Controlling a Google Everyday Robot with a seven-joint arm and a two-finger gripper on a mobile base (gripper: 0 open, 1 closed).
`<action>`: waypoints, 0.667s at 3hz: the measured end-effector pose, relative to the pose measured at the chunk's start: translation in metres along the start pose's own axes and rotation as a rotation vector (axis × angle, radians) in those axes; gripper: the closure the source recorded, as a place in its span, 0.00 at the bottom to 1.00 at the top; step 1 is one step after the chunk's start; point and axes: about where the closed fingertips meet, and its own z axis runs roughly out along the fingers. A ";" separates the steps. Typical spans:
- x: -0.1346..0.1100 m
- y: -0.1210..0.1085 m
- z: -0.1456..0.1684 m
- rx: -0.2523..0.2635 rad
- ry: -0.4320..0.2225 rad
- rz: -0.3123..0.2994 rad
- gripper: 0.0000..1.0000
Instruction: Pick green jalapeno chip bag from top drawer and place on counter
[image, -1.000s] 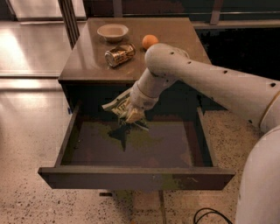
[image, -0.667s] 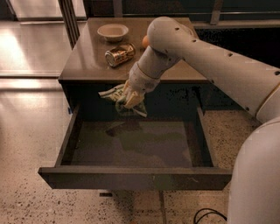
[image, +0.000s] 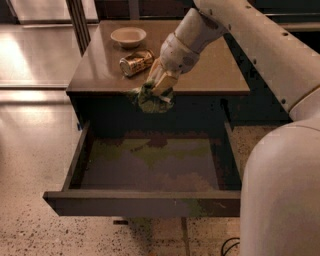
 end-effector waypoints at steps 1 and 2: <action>-0.010 -0.008 -0.042 0.040 -0.006 0.022 1.00; -0.025 -0.020 -0.078 0.094 0.011 0.030 1.00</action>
Offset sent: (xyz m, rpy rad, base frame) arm 0.0204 -0.0448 0.1372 -0.0257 -0.0573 -0.0891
